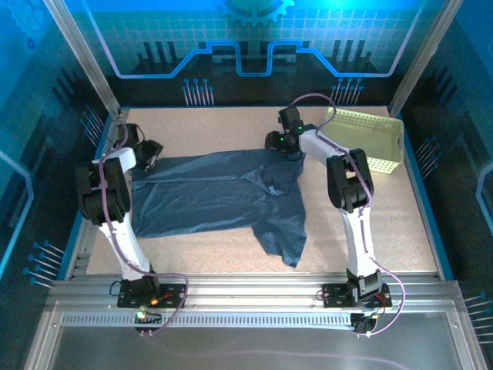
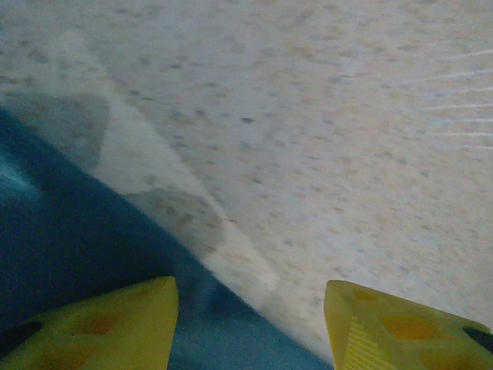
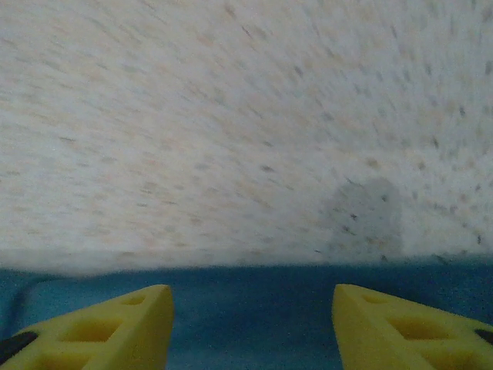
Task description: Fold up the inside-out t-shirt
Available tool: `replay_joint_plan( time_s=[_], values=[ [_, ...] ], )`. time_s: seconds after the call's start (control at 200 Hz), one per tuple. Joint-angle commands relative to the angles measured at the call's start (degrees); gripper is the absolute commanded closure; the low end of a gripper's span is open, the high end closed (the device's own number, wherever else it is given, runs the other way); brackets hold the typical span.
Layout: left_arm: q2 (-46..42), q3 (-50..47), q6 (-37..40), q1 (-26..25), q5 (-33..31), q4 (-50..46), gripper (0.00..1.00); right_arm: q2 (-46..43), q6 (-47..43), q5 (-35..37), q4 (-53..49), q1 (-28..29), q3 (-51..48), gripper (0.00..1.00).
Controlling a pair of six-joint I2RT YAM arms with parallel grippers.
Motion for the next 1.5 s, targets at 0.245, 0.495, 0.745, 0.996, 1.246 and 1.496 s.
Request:
replay_joint_plan(
  time_s=[0.245, 0.495, 0.745, 0.996, 1.246, 1.496],
  values=[
    [-0.7, -5.5, -3.9, 4.0, -0.7, 3.6, 0.46, 0.3, 7.6, 4.3, -3.1, -6.4, -4.2, 0.45],
    [-2.0, -4.4, -2.7, 4.8, -0.6, 4.1, 0.44, -0.4, 3.8, 2.2, -1.4, -7.3, -3.7, 0.46],
    [-9.2, -1.8, 1.7, 3.2, 1.7, -0.1, 0.38, -8.5, -4.2, 1.7, -3.3, -5.3, -3.3, 0.44],
    [-17.9, -10.5, 1.8, 0.2, 0.0, -2.6, 0.37, -17.2, -6.9, 0.0, -1.7, 1.3, -14.9, 0.44],
    [-13.1, -14.6, 0.2, 1.1, 4.7, 2.3, 0.39, -17.5, -4.2, -3.5, -0.4, 5.6, -20.3, 0.46],
    [-13.4, -19.2, -0.6, 3.7, 3.8, 3.8, 0.40, -13.9, -7.9, -5.6, 0.3, 6.7, -18.4, 0.41]
  ],
)
